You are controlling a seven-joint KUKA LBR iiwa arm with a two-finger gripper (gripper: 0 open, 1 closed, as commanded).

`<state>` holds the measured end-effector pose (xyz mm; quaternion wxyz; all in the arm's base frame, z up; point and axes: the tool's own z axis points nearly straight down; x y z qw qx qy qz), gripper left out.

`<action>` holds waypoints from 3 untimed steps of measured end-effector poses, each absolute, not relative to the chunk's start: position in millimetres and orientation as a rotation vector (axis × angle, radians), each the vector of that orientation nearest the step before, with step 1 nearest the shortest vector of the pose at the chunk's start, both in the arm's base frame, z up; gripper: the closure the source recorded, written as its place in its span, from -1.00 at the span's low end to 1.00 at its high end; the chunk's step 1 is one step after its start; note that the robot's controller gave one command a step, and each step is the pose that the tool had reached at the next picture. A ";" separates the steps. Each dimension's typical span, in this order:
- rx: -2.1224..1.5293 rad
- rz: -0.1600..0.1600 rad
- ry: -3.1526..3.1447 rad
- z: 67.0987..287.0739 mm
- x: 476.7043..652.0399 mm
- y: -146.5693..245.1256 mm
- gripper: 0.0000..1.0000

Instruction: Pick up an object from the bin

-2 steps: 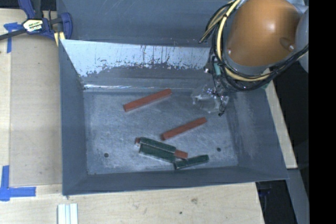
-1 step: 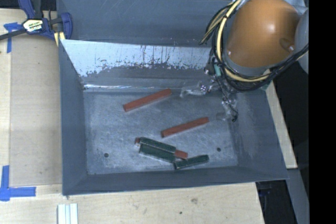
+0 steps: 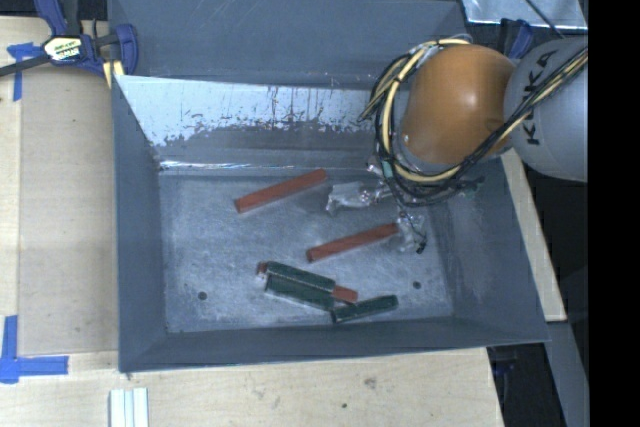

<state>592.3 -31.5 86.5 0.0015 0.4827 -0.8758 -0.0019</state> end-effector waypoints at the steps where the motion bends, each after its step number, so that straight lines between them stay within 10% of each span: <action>1: 1.545 -0.001 -2.736 69.4 584.6 -51.6 -1.00; 2: 1.545 0.000 -2.740 71.0 585.8 -50.8 1.00; 3: 1.709 0.008 -2.645 214.8 530.8 -37.6 1.00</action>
Offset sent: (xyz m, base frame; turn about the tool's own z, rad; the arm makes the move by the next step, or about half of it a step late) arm -0.0077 -0.0193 -0.0165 -0.0238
